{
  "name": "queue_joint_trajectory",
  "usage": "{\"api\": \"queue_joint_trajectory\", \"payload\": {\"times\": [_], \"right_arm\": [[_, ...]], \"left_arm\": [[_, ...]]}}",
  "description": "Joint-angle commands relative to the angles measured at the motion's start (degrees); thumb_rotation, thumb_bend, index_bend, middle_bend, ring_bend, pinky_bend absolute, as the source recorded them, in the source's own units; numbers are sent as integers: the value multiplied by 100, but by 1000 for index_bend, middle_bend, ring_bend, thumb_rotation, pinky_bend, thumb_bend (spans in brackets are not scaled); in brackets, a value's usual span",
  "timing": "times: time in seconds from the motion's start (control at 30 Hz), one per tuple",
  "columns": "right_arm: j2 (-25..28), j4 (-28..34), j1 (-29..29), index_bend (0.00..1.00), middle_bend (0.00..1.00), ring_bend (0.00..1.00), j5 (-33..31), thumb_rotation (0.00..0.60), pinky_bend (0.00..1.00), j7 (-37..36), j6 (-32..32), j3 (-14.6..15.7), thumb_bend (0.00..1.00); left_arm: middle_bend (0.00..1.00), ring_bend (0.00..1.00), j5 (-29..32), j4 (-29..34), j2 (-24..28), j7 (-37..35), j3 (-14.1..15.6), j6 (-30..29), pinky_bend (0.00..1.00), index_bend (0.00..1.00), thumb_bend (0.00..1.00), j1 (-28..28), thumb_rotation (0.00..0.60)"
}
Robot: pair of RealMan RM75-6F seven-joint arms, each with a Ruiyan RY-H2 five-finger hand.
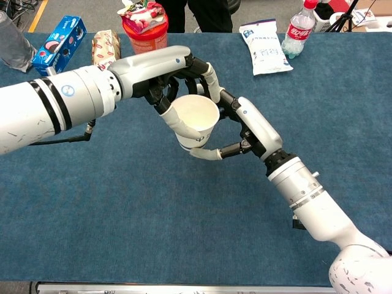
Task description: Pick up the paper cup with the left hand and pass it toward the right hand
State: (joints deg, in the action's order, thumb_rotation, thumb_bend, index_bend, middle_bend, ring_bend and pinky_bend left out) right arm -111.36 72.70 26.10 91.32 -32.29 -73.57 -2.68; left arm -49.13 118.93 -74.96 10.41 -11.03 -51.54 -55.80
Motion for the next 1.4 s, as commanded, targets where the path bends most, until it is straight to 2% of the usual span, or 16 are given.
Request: {"api": "queue_joint_trajectory", "payload": {"times": [0.03, 0.33, 0.6, 1.03, 1.4], "right_arm": [[69, 11, 39, 191, 231, 259, 44, 600, 386, -29, 84, 70, 0], [32, -8, 47, 83, 128, 179, 41, 600, 387, -46, 102, 92, 0], [-122, -84, 48, 85, 186, 206, 45, 600, 386, -150, 40, 60, 0], [-313, -264, -32, 361, 414, 440, 116, 600, 516, -358, -245, 47, 0], [-340, -317, -62, 501, 517, 551, 85, 600, 531, -346, -272, 37, 0]], "left_arm": [[393, 430, 2, -6, -4, -9, 6, -7, 699, 414, 0, 7, 600], [393, 430, -15, -29, -46, -21, 39, 7, 698, 415, 0, 10, 600], [393, 430, -60, -44, -91, -67, 37, 15, 698, 416, 0, 19, 600], [393, 430, -109, -62, -122, -102, 49, -6, 701, 418, 0, 53, 600], [392, 430, -113, -83, -138, -112, 73, 8, 701, 419, 0, 72, 600]]}}
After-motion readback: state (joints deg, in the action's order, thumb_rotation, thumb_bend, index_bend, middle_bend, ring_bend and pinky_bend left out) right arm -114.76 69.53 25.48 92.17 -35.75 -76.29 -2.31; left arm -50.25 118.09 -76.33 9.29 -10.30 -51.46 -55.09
